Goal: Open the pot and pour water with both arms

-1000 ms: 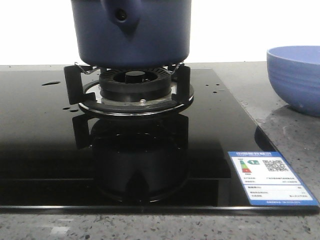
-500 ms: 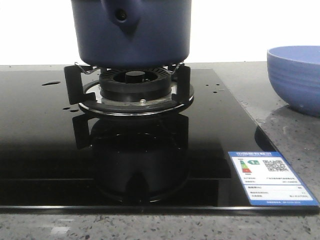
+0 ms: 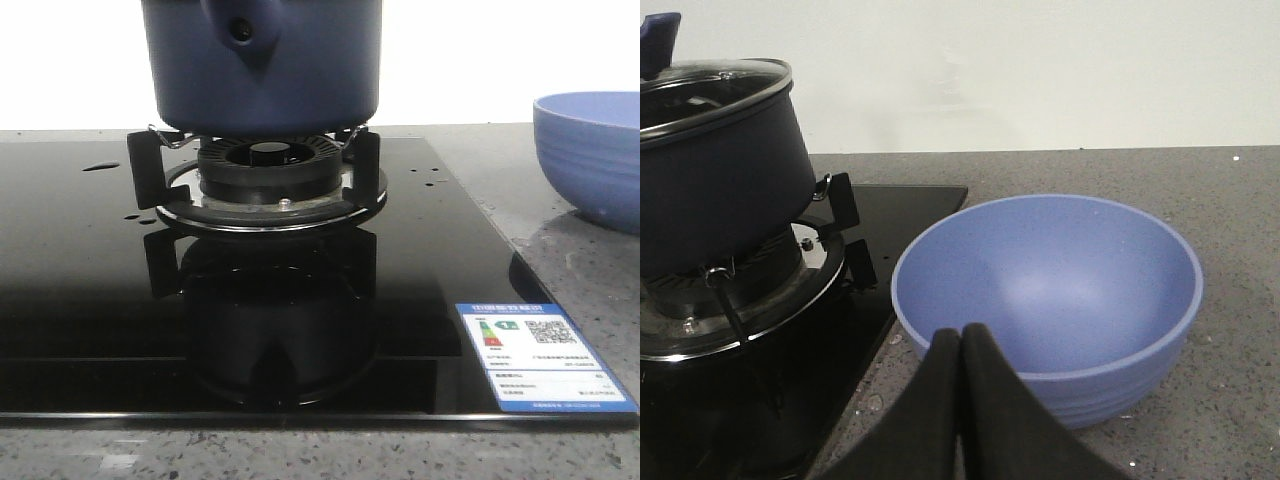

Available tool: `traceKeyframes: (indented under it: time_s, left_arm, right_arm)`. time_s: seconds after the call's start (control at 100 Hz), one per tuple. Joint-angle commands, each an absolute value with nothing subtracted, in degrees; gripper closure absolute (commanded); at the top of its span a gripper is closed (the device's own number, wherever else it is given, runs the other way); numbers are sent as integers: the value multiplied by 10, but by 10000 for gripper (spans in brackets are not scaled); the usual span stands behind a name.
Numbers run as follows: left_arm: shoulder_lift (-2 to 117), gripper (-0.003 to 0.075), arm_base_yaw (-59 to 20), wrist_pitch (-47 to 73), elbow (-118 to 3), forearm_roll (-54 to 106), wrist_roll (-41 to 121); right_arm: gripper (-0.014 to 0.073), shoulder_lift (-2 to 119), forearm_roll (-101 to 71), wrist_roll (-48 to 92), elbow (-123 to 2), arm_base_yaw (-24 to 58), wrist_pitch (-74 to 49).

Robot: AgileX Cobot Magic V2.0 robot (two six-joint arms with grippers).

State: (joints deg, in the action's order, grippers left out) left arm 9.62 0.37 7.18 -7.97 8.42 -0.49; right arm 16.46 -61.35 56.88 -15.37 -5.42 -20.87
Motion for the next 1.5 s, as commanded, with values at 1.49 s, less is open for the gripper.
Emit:
traceKeyframes:
  time_s: [1.49]
  left_arm:
    - [-18, 739, -6, 33, 19, 64, -19]
  right_arm:
    - [650, 167, -450, 367, -170, -54, -138]
